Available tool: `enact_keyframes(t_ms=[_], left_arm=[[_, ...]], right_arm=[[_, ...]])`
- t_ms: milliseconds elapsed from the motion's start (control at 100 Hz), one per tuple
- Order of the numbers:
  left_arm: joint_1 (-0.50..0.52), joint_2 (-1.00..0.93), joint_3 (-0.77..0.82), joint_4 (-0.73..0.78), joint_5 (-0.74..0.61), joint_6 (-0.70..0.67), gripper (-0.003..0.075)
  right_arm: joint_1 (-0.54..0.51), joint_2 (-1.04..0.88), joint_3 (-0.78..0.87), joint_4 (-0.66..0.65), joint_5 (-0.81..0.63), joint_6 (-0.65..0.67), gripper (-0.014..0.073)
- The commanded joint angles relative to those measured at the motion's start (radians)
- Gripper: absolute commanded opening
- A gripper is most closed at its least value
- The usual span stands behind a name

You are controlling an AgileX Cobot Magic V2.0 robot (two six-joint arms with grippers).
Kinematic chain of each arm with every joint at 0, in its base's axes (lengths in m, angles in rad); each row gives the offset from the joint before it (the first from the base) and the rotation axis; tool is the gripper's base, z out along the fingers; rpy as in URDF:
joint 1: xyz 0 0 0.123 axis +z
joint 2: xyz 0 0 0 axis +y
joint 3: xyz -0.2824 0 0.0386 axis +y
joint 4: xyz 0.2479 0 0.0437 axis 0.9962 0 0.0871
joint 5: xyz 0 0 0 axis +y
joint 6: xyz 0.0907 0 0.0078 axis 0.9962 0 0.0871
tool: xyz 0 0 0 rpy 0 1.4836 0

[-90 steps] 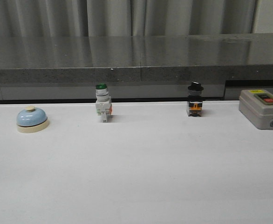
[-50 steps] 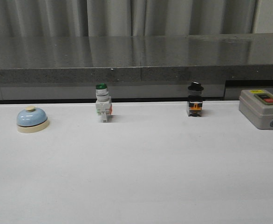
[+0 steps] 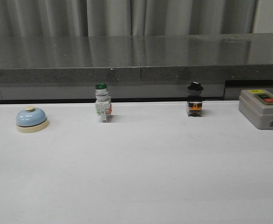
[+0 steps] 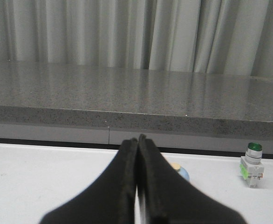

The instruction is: Place and press bell with both arms

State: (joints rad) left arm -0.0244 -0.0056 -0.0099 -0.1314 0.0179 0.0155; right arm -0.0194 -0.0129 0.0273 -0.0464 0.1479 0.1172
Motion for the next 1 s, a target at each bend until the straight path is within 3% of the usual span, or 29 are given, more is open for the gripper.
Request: enact_keyframes(t_ms=[0,250,690,990], left_arm=[[0.002,-0.011,-0.072,0.013,-0.037,-0.002,-0.0019],[0.002,0.177,-0.283,0.05,0.078,-0.002,-0.0019],[0.002,0.719,-0.714,0.05,0.351,0.0,-0.0019],[0.002,1.067,-0.94,-0.003,0.436,0.147,-0.0006]], right_arm=[[0.001,-0.005,-0.001,-0.013,-0.076,0.001,-0.0068],[0.001,-0.005,-0.001,-0.013,-0.076,0.001,-0.0068],[0.001,-0.005,-0.001,-0.013,-0.077,0.001,-0.0068],[0.001,-0.005,-0.001,-0.013,-0.077,0.001,-0.0068]])
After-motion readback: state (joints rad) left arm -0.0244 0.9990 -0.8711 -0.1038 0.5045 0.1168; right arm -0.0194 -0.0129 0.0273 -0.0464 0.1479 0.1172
